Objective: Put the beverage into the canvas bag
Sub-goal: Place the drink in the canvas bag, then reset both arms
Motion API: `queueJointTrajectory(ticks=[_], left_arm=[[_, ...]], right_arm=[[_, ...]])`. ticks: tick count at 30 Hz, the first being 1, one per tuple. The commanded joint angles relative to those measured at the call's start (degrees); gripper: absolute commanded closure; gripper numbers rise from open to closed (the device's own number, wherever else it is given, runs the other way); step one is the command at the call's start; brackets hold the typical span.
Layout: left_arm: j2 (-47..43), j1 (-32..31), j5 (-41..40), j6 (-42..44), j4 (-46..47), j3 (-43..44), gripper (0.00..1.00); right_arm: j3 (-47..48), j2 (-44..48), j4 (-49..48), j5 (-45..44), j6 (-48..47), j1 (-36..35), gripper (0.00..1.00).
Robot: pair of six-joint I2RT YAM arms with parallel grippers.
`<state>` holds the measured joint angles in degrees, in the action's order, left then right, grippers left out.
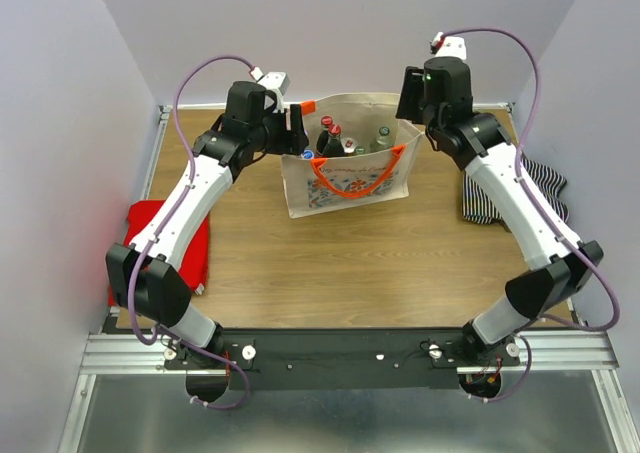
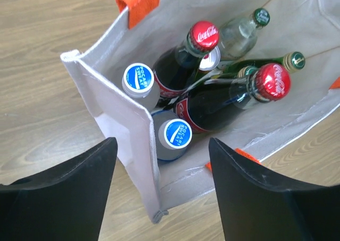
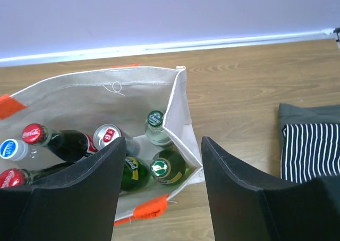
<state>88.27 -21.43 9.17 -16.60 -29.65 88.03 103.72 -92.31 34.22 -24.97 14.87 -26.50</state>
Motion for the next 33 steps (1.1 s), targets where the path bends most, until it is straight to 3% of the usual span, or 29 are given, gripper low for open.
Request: queueJointTrajectory(ticks=[1,3,14,23,33], left_arm=[[-1.3,0.2,-2.1,1.0,-1.0,3.6,0.12],[-1.7,0.2,-2.9,1.4,-1.7,4.4,0.01],[-6.0,0.2,-13.2,3.3,-5.5,3.0,0.01],[-15.1,0.2,-22.0,3.4,-0.6,-8.7,0.01],[-19.7,0.2,-22.9,3.8,1.8,-15.8,0.01]], right_arm=[[-5.4,4.8,-6.3,0.2,-1.3,0.3,0.34],[-7.2,6.4,-7.4,0.4,-1.7,0.3,0.34],[-22.3,18.6,-11.3,-2.3,-4.4,0.3,0.32],[-31.6,26.0,-10.8,-2.9,-4.0,0.3,0.32],[-36.6,28.9,-11.5,-1.0,-3.4,0.3,0.32]])
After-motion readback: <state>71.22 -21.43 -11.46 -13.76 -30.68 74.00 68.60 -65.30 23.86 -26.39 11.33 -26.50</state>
